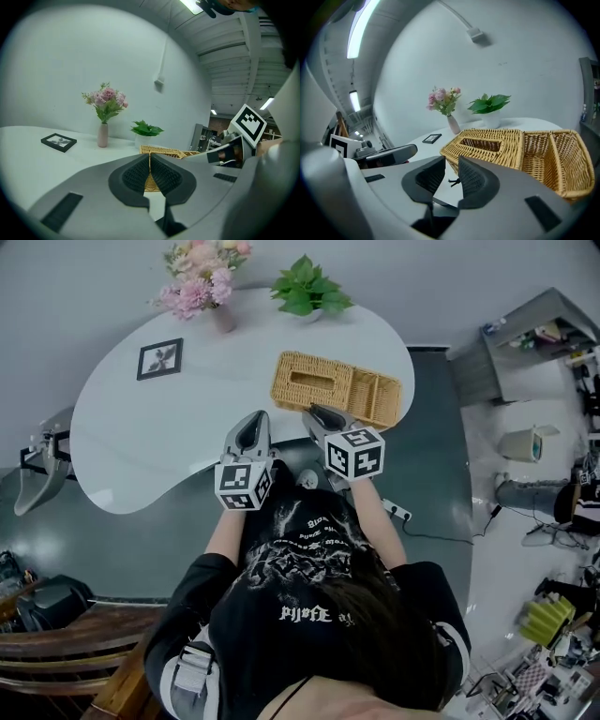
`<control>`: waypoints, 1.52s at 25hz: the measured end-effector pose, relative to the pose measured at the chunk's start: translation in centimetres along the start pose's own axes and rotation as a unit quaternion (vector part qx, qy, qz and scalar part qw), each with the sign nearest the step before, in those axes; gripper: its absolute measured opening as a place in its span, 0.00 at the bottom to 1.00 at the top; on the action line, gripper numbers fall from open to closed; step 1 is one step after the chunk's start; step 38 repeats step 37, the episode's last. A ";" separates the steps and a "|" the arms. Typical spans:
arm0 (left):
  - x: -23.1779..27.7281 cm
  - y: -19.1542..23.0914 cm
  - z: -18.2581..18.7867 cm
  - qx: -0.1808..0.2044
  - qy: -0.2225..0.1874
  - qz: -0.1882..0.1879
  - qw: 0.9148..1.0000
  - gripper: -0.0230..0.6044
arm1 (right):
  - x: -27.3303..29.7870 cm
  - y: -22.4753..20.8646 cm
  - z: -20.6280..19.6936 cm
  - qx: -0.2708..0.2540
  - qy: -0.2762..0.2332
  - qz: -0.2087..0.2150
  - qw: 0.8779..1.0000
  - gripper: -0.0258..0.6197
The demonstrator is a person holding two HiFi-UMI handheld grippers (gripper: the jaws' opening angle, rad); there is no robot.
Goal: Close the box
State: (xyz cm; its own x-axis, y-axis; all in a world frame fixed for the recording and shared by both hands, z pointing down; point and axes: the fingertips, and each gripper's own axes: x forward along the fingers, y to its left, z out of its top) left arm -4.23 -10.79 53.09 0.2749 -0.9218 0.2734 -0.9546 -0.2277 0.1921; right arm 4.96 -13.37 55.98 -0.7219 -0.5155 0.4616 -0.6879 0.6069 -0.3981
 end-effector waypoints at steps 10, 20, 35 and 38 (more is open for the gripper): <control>0.1 -0.4 0.9 -0.003 -0.016 -0.004 1.000 0.08 | -2.7 -3.5 2.4 0.009 -0.086 -0.094 0.992 0.08; 0.3 -1.0 1.4 -0.001 -0.024 -0.014 1.000 0.08 | -3.3 -3.2 3.0 -0.034 -0.103 -0.119 0.987 0.08; 0.6 -0.3 1.4 -0.001 -0.023 -0.017 1.000 0.08 | -3.1 -3.1 3.0 -0.051 -0.100 -0.127 0.986 0.08; 0.7 -0.3 1.4 -0.001 -0.023 -0.017 1.000 0.08 | -3.0 -3.2 3.0 -0.053 -0.098 -0.126 0.986 0.08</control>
